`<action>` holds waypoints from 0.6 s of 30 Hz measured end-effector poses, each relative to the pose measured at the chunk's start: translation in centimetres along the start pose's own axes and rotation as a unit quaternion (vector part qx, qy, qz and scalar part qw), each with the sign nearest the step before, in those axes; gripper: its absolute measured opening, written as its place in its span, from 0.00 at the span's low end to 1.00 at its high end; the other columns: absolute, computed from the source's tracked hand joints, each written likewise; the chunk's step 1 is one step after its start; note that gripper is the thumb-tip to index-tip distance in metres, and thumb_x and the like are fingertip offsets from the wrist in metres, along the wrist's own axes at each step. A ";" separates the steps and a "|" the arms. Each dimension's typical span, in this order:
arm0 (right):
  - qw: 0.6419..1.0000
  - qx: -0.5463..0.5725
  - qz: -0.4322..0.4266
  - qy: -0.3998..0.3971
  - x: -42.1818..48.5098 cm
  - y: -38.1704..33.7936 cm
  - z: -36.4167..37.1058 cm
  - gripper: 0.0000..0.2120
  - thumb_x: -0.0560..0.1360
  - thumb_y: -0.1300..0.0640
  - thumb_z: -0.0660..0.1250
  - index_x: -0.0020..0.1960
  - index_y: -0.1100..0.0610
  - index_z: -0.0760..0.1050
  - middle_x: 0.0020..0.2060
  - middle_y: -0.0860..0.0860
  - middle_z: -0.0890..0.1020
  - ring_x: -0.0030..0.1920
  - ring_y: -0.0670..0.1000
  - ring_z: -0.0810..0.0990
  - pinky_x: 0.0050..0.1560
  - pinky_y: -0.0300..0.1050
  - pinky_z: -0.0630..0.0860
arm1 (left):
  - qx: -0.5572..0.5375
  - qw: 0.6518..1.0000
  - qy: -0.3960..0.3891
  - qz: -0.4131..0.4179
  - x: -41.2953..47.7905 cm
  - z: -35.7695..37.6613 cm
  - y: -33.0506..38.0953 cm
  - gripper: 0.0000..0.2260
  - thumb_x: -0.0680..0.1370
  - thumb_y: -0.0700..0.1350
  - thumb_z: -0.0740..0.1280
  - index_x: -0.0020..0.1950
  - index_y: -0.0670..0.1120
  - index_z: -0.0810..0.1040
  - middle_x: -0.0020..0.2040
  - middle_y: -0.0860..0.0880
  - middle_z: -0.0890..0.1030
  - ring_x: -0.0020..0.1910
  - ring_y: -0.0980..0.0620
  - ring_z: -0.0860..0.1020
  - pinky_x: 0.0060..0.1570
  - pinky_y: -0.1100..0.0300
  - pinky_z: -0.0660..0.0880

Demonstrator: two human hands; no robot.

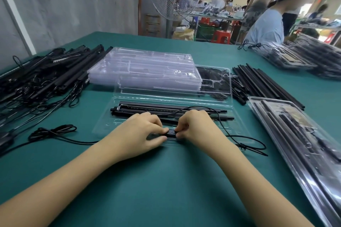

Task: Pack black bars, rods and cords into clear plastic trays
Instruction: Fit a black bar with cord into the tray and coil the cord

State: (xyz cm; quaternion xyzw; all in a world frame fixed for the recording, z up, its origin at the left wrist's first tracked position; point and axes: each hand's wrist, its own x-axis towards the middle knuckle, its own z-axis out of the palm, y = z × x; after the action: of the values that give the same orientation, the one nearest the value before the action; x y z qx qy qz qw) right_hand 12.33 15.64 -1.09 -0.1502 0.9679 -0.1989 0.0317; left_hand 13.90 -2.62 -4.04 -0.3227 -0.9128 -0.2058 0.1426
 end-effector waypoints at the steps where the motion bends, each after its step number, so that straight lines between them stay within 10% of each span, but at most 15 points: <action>1: 1.000 -0.003 0.016 -0.006 -0.1 -0.2 0.0 0.09 0.70 0.57 0.73 0.51 0.53 0.83 0.46 0.52 0.82 0.51 0.53 0.79 0.53 0.43 0.75 | -0.009 1.000 -0.001 -0.004 0.0 0.0 0.0 0.11 0.76 0.50 0.68 0.55 0.49 0.83 0.50 0.53 0.80 0.48 0.55 0.74 0.52 0.53 0.73; 11: 0.996 -0.028 0.083 0.001 -0.8 0.4 -5.0 0.07 0.73 0.58 0.68 0.49 0.56 0.82 0.45 0.53 0.84 0.42 0.51 0.79 0.43 0.42 0.75 | 0.028 0.998 -0.004 0.063 0.0 0.7 1.0 0.14 0.73 0.42 0.72 0.59 0.45 0.82 0.51 0.50 0.82 0.48 0.49 0.78 0.52 0.57 0.75; 15: 0.966 -0.121 0.208 -0.097 0.7 1.8 -7.2 0.21 0.75 0.53 0.68 0.62 0.65 0.71 0.55 0.58 0.77 0.52 0.58 0.78 0.50 0.48 0.75 | 0.011 0.999 -0.029 0.037 0.1 0.6 0.8 0.16 0.78 0.46 0.66 0.66 0.50 0.76 0.58 0.54 0.79 0.56 0.53 0.73 0.59 0.62 0.68; 18: 0.952 -0.157 0.224 -0.139 1.5 2.8 -6.6 0.11 0.75 0.56 0.69 0.48 0.63 0.73 0.47 0.58 0.78 0.49 0.58 0.80 0.46 0.47 0.75 | 0.005 0.998 -0.058 0.026 0.2 0.3 0.7 0.17 0.79 0.47 0.63 0.68 0.53 0.73 0.60 0.56 0.78 0.56 0.56 0.71 0.59 0.66 0.65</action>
State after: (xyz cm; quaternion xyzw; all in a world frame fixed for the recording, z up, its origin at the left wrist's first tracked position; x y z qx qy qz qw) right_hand 9.27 20.13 3.86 0.0413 0.9817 -0.0099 0.1857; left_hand 14.15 -1.88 -4.08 -0.3571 -0.9118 -0.1785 0.0966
